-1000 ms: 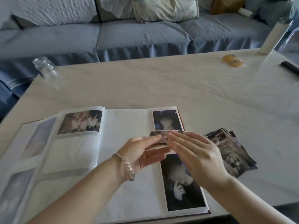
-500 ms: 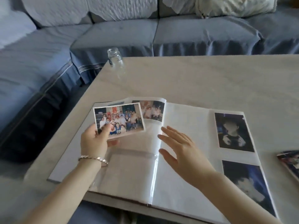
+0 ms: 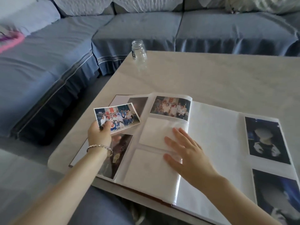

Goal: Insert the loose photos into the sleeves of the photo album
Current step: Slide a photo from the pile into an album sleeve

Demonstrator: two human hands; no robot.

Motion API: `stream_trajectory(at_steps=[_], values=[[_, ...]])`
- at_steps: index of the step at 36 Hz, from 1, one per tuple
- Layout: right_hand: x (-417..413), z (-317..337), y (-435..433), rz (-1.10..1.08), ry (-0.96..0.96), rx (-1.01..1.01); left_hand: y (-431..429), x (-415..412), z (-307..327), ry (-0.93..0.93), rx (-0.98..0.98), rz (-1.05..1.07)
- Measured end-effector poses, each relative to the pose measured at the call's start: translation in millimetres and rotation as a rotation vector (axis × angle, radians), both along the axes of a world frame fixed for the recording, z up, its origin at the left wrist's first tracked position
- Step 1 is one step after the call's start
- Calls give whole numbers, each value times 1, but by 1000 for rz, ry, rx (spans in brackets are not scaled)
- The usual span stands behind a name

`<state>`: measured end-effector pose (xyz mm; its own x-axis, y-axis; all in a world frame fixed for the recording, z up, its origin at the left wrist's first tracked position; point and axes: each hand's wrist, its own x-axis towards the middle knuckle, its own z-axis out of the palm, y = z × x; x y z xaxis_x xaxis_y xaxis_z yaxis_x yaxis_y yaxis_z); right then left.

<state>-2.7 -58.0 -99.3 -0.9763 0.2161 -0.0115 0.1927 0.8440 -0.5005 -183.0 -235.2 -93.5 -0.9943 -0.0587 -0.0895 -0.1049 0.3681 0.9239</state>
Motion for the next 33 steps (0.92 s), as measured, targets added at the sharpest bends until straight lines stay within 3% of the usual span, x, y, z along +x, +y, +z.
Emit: stream_trajectory(at_steps=[10, 17, 23, 30, 33], values=[[0, -2, 0, -19, 13, -32, -14, 1, 1, -222, 55, -248], [0, -1, 1, -7, 18, -35, -16, -6, 15, -228, -214, -498], [0, -2, 1, 4, 9, -43, 8, -5, 29, -336, -223, -630], [0, -4, 3, 13, 3, -51, 45, 6, 37, -182, -555, -774], [1, -3, 3, 15, -9, -57, 49, 7, 39, -188, -569, -719]])
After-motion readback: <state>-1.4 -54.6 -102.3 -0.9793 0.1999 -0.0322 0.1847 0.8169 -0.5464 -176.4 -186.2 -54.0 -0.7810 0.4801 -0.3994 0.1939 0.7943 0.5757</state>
